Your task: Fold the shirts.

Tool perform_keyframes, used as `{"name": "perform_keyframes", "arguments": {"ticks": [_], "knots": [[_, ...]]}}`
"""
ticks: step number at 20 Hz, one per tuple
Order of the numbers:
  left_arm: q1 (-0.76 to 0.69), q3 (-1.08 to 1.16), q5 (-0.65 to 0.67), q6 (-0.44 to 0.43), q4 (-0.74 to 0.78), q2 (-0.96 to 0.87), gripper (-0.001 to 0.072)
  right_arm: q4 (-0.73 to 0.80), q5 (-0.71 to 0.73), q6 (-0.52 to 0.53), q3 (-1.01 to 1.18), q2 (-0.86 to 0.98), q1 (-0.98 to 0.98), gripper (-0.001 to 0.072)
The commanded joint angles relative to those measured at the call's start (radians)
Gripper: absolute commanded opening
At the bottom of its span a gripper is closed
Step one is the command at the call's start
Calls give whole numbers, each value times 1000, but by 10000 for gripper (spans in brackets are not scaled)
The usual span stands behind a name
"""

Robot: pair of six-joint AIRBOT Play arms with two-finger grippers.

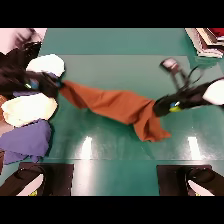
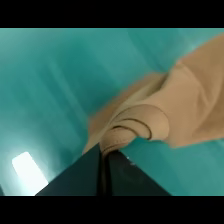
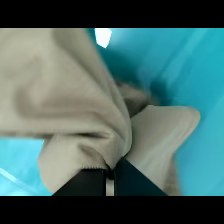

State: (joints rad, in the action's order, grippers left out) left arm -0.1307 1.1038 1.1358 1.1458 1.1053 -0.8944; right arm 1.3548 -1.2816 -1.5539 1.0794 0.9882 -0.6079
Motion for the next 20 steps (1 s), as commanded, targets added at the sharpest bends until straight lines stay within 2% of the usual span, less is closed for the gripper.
{"name": "perform_keyframes", "arguments": {"ticks": [1,2,3,4,5,6,7,8,13,14,16,20], "knots": [[0,-262,-71,-2,42,0,29,-3,71,-63,-177,-1,-92,22],[0,-305,-88,-2,43,0,29,-3,71,-79,-193,-1,-104,99],[0,-334,-98,-1,43,0,30,-3,70,-94,-206,-1,-109,277],[0,-352,-106,-1,43,0,30,-14,68,-100,-216,-1,-109,369],[0,-357,-106,-1,46,0,31,-27,66,-99,-217,-1,-101,376],[0,-357,-107,-2,47,0,99,-28,64,-99,-214,-2,-96,376],[0,-356,-107,-2,51,0,262,-27,50,-98,-202,-3,-84,377],[0,-354,-108,-2,71,2,301,-27,29,-98,-186,-3,-68,376],[0,-354,-115,-2,176,2,299,-28,-59,-31,-90,-3,119,390],[0,-354,-115,-1,178,2,299,-28,-66,-13,-83,-2,175,447],[0,-354,-122,9,177,2,299,-45,-78,36,-103,23,296,470],[0,-354,-158,63,173,2,299,-241,-25,198,-205,179,447,469]]}}
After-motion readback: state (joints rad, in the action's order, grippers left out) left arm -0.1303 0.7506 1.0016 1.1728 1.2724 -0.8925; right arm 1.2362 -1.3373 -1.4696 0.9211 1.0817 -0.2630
